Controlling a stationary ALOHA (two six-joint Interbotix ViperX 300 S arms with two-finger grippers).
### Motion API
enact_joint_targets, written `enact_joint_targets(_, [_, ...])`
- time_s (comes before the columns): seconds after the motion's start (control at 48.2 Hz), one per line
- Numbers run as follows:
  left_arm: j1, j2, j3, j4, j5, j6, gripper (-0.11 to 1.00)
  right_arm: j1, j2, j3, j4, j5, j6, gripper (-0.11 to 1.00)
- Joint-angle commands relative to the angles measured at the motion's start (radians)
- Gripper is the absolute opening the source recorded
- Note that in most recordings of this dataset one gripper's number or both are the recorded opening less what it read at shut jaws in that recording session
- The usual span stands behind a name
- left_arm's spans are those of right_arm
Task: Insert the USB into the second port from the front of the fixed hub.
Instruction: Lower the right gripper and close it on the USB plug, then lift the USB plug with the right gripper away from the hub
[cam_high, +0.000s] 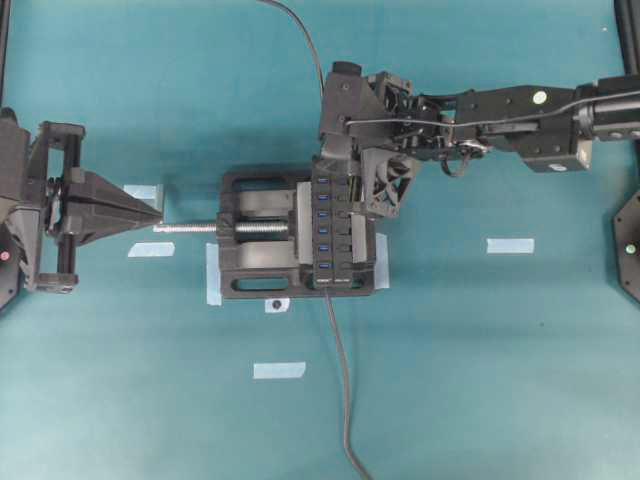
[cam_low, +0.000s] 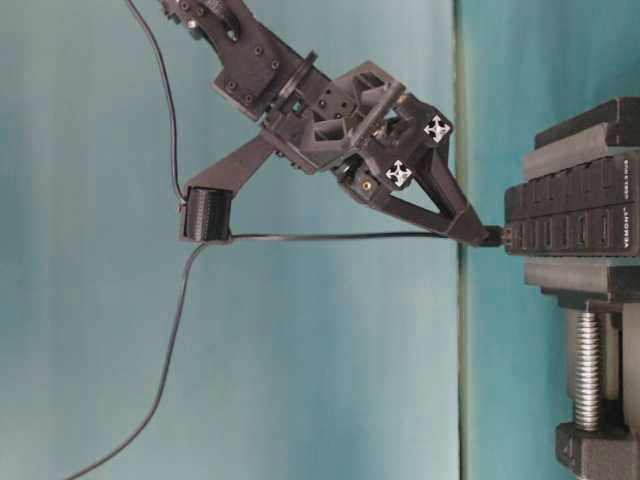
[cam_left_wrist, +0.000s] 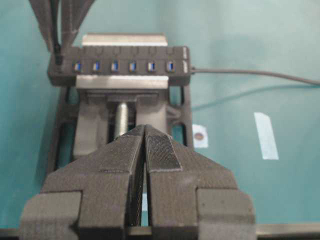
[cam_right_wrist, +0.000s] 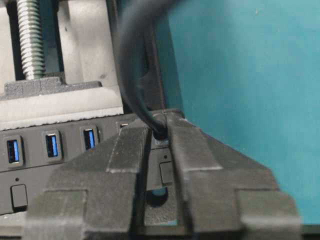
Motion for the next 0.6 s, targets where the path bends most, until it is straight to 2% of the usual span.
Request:
enact_joint_targets(0.0, [-0.003,0.002,-0.026,0.000,-0.006,-0.002,0.00,0.008,-0.015,-0.023,0.002,-0.006,-0.005,0.09])
enact_joint_targets(0.581, [-0.003,-0.002,-0.021,0.000,-0.006,-0.002,0.00,0.014,-0.057,-0.032,0.003,0.000,0.005,0.06])
